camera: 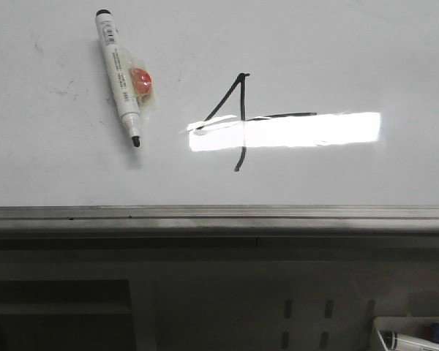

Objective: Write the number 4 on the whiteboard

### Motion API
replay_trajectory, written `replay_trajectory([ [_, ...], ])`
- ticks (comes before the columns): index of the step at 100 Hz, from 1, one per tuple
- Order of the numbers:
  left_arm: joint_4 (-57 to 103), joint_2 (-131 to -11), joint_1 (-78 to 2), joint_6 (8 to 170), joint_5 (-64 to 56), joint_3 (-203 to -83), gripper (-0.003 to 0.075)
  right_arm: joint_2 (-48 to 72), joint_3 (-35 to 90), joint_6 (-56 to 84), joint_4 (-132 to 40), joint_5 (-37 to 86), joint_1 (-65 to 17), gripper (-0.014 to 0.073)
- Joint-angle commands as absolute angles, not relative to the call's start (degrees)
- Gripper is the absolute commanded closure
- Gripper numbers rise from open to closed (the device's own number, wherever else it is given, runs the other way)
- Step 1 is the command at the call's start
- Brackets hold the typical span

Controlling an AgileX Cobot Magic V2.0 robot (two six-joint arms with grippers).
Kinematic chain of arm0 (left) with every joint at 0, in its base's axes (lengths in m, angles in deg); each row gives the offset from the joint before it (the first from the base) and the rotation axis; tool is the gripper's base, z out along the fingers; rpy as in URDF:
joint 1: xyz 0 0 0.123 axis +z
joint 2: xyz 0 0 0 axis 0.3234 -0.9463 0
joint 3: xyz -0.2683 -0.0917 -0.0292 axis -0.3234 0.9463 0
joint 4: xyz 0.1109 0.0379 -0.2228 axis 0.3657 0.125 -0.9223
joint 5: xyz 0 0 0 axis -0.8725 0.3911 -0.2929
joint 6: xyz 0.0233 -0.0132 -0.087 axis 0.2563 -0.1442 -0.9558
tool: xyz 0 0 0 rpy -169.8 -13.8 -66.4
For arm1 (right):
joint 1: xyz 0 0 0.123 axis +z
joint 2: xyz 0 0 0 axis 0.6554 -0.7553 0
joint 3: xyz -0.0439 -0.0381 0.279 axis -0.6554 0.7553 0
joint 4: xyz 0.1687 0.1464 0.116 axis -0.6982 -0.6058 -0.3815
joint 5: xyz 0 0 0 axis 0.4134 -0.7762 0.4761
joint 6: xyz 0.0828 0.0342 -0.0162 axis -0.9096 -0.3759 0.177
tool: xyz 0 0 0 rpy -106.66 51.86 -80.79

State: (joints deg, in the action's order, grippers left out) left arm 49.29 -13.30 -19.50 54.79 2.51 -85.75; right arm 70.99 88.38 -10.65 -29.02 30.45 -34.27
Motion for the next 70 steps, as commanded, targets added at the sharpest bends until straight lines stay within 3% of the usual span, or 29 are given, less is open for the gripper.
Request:
replay_trajectory([
  [1,49.29,-11.93,-19.33,54.15,-0.31,-83.69,0.0741,70.89,89.99,-15.22,-25.9,35.9,-38.97,0.0658],
  [25,48.92,-11.93,-19.33,54.15,-0.52,-83.69,0.0741,71.91,89.9,-15.22,-25.19,19.06,-41.69,0.0658],
  [70,48.92,-11.93,-19.33,54.15,-0.52,-83.69,0.0741,71.91,89.9,-15.22,-25.19,19.77,-41.69,0.0658],
])
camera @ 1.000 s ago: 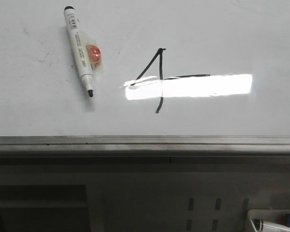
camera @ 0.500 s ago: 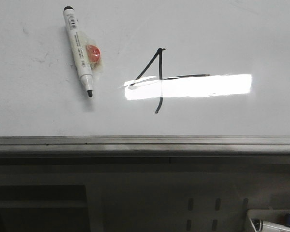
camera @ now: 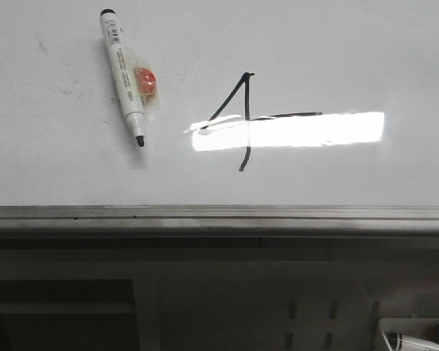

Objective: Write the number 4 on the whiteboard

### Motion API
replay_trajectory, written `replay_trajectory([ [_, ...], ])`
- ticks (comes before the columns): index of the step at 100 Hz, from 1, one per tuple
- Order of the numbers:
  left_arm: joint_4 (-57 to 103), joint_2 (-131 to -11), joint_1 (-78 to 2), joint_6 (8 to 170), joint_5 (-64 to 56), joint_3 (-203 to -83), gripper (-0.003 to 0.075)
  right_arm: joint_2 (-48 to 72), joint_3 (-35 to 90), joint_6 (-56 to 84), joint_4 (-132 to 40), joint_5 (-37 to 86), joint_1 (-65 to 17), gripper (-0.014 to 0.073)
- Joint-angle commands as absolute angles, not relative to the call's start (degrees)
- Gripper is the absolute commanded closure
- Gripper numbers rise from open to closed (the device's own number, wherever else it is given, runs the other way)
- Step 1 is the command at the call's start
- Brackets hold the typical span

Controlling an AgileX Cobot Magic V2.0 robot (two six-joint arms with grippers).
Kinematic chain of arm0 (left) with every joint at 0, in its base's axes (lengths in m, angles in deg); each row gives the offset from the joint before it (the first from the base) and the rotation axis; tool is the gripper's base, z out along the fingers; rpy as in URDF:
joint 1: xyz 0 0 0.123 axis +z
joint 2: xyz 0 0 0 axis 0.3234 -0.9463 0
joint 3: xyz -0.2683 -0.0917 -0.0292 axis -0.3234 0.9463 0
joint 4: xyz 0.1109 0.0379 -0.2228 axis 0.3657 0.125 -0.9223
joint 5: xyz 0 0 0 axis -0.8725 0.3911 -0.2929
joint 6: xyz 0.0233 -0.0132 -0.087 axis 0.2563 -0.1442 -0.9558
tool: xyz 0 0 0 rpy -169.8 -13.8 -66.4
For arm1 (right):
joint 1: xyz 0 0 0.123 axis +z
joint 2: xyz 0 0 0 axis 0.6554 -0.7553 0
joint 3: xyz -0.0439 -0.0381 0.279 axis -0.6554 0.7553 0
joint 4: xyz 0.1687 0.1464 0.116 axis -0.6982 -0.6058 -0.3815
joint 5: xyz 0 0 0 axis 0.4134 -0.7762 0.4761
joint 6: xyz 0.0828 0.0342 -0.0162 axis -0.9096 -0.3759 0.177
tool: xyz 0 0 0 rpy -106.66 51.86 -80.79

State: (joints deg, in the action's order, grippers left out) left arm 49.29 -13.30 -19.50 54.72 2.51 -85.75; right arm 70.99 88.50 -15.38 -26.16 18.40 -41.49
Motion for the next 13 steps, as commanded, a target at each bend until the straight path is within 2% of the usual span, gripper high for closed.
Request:
replay_trajectory([
  [1,48.92,-11.93,-19.33,54.15,-0.52,-83.69,0.0741,71.91,89.9,-15.22,-25.19,19.77,-41.69,0.0658],
  [13,48.92,-11.93,-19.33,54.15,-0.52,-83.69,0.0741,71.91,89.9,-15.22,-25.19,19.81,-41.69,0.0658],
])
